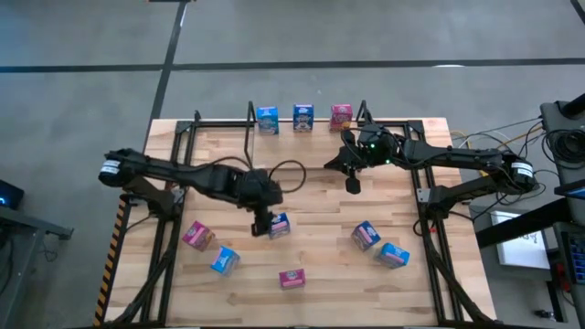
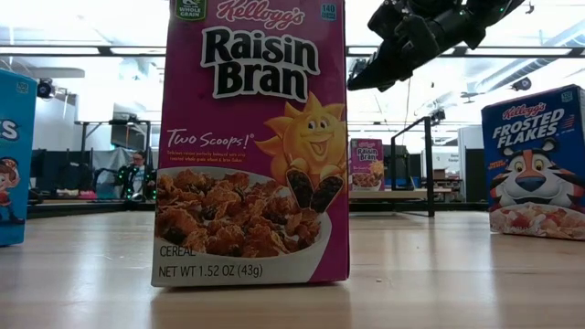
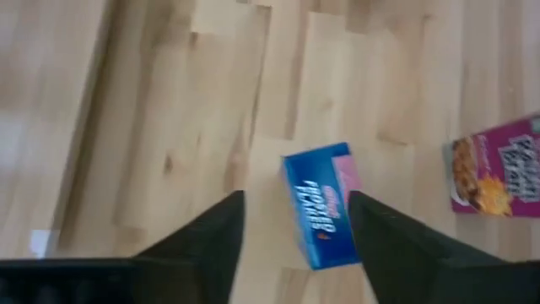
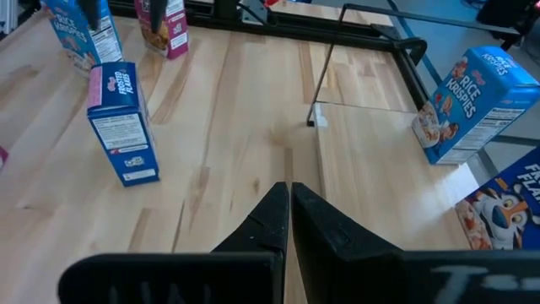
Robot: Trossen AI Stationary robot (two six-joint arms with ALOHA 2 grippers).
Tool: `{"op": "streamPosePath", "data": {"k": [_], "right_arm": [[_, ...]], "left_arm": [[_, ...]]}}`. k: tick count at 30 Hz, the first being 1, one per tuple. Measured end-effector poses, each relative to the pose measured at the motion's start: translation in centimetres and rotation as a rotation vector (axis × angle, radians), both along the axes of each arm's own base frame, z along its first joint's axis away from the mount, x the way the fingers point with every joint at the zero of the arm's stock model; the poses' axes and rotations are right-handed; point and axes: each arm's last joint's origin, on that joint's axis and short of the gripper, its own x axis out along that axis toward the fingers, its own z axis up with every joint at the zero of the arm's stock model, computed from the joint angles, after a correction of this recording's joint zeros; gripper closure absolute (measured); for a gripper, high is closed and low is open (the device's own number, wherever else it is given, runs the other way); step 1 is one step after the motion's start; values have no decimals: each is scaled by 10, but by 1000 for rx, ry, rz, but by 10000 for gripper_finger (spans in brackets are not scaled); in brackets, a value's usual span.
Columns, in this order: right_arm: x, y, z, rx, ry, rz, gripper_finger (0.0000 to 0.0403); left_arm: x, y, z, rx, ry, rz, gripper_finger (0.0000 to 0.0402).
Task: Stack cereal on shelf
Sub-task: Put the left dark blue cereal box on the shelf aligned with the other dark blue cereal
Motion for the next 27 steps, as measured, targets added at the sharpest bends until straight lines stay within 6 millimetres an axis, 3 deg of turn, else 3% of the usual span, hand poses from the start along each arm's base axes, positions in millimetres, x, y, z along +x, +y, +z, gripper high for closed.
{"op": "streamPosePath", "data": {"k": [4, 8, 18, 27], "right_arm": [[0, 0, 0, -3, -1, 1, 394], [0, 0, 0, -4, -1, 2, 394], [0, 0, 0, -5, 3, 3, 394], [0, 0, 0, -11, 2, 6, 394]], "left_arm": [[0, -12, -2, -52, 4, 58, 137], [1, -21, -8, -79, 5, 175, 108], [13, -41, -35, -48, 70, 218, 116], [19, -40, -49, 36, 105, 223, 122]]}}
